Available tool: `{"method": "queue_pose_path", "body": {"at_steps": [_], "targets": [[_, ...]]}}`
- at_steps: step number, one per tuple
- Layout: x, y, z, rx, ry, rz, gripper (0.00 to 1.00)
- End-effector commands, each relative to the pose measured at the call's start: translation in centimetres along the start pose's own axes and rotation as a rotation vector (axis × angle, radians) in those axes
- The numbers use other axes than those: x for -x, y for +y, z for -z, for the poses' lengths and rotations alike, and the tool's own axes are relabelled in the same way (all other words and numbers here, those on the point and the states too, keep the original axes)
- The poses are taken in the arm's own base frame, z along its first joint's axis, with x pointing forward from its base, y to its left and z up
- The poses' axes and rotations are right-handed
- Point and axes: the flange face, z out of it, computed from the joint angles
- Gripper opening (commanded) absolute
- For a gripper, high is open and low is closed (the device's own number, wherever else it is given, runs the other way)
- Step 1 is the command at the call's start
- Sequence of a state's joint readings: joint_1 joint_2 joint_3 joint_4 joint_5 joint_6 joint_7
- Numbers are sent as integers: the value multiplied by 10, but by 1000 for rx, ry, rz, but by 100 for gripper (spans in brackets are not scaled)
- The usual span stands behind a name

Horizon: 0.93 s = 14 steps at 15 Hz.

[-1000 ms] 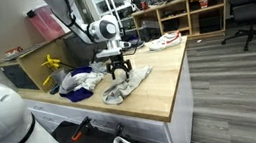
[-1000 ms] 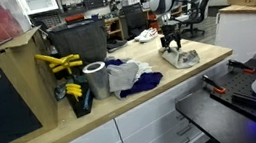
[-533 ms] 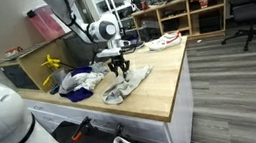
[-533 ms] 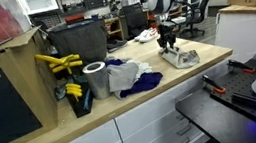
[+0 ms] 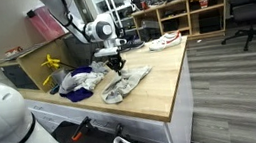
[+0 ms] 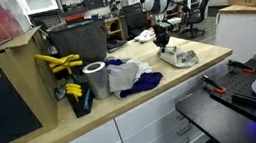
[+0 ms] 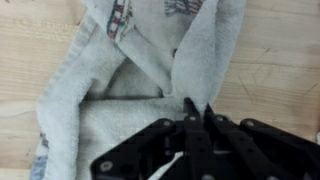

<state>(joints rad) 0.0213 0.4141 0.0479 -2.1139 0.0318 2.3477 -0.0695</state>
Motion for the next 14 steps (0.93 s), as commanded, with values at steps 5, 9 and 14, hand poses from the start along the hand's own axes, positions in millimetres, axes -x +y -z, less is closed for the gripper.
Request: {"method": "queue_pose_path", "body": {"at_steps": [5, 9, 14], "targets": [[-32, -70, 22, 98, 243, 29, 2], [-43, -94, 30, 181, 317, 62, 32], [-43, -85, 37, 185, 307, 36, 62]]}}
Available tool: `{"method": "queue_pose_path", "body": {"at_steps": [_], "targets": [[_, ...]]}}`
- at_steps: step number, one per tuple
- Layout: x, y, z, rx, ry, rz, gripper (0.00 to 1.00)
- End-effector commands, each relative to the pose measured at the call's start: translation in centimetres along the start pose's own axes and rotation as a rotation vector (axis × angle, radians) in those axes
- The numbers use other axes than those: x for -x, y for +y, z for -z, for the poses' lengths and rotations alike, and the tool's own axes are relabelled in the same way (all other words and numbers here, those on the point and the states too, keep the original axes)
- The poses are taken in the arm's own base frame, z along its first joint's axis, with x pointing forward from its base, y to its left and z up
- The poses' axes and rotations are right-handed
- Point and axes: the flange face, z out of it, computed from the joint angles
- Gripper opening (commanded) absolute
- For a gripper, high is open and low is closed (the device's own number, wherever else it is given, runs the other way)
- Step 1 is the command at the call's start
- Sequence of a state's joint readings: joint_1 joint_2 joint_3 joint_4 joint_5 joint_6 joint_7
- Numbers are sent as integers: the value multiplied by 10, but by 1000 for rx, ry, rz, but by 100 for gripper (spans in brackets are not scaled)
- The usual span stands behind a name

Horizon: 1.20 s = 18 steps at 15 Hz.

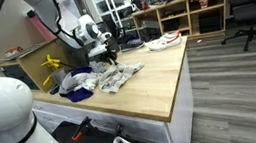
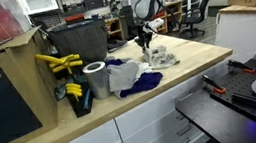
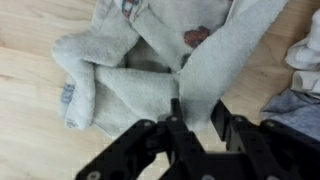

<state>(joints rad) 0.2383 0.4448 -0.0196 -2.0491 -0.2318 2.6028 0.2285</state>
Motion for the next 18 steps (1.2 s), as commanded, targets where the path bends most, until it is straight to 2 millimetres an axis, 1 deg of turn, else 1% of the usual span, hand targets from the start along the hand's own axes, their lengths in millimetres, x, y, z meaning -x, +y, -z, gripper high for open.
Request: {"method": "queue_pose_path", "body": {"at_steps": [1, 2, 5, 8, 12, 16, 18], "targets": [[-4, 18, 4, 15, -9, -45, 69], [-4, 25, 3, 11, -19, -59, 76], [0, 54, 2, 7, -65, -109, 99], [8, 85, -1, -23, -130, -183, 100], [15, 116, 2, -101, -173, -287, 100], [14, 129, 11, -177, -157, -364, 100], [16, 134, 8, -185, -165, -389, 100]]}}
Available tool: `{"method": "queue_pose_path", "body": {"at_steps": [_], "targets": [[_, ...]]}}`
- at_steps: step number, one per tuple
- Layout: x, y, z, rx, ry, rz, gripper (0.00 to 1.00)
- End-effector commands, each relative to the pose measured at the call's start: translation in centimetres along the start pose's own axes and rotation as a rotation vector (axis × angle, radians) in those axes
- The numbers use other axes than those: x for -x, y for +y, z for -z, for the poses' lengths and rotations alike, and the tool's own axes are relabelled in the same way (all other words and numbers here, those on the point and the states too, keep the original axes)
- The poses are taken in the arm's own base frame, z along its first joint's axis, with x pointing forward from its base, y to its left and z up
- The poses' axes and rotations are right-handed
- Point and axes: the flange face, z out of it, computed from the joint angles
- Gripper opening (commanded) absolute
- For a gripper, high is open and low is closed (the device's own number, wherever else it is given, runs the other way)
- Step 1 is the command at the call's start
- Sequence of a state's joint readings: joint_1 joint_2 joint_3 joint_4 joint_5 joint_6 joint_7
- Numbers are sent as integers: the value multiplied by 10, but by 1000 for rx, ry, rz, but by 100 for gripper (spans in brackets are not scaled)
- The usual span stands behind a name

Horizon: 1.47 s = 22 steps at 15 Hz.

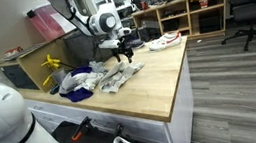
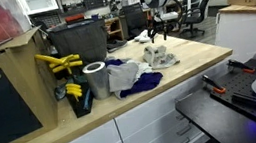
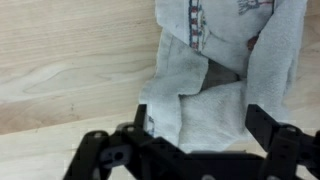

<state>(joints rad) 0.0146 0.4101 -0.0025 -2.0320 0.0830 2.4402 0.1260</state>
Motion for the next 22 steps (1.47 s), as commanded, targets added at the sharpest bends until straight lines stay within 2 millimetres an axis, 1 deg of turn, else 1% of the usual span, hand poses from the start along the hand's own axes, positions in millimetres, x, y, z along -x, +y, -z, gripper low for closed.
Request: {"method": "queue_pose_path", "body": {"at_steps": [1, 7, 11, 15, 19, 20, 21, 22], "targets": [[0, 8, 6, -32, -30, -35, 100], [0, 37, -21, -30, -107, -77, 100], [0, 50, -41, -32, -138, -87, 100], [-9, 53, -57, -53, -147, -73, 100], [-23, 45, -66, -103, -147, -44, 100], [-26, 41, -67, -117, -144, -35, 76], [-29, 37, -68, -127, -143, -27, 74], [-31, 34, -69, -138, -145, -20, 66]]}}
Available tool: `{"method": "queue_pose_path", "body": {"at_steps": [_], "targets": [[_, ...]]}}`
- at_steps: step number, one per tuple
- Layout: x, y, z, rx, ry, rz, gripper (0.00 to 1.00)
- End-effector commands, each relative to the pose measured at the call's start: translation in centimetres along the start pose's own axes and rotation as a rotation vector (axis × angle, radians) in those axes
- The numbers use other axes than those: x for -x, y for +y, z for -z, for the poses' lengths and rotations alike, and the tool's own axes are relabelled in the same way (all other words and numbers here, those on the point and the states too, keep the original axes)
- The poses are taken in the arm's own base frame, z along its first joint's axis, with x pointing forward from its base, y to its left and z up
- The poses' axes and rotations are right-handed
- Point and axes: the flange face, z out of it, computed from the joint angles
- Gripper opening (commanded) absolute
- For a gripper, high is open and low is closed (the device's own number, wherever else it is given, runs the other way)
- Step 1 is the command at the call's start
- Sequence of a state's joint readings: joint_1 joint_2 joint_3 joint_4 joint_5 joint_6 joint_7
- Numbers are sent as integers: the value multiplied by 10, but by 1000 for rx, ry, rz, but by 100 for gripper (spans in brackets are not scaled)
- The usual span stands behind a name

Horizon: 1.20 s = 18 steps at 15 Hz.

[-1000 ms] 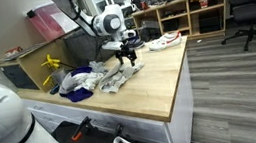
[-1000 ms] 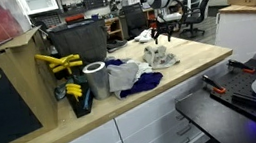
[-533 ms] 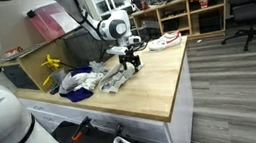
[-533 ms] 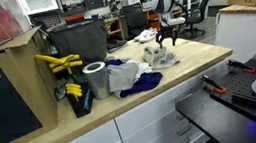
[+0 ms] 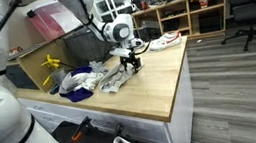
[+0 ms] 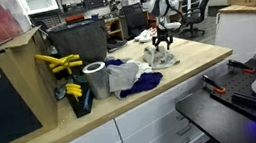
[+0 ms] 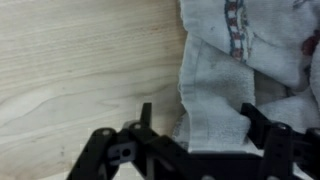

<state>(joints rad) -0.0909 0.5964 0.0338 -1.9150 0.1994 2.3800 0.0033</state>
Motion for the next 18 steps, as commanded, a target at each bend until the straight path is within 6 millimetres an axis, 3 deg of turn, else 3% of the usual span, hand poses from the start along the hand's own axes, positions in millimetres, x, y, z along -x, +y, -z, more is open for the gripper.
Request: {"method": "queue_pose_path", "body": {"at_steps": [1, 7, 9, 18], "targets": [[-14, -11, 2, -59, -22, 28, 58], [-13, -8, 9, -116, -91, -8, 12], [-8, -3, 17, -125, -118, -21, 1], [7, 46, 84, -30, -109, -44, 2]]}}
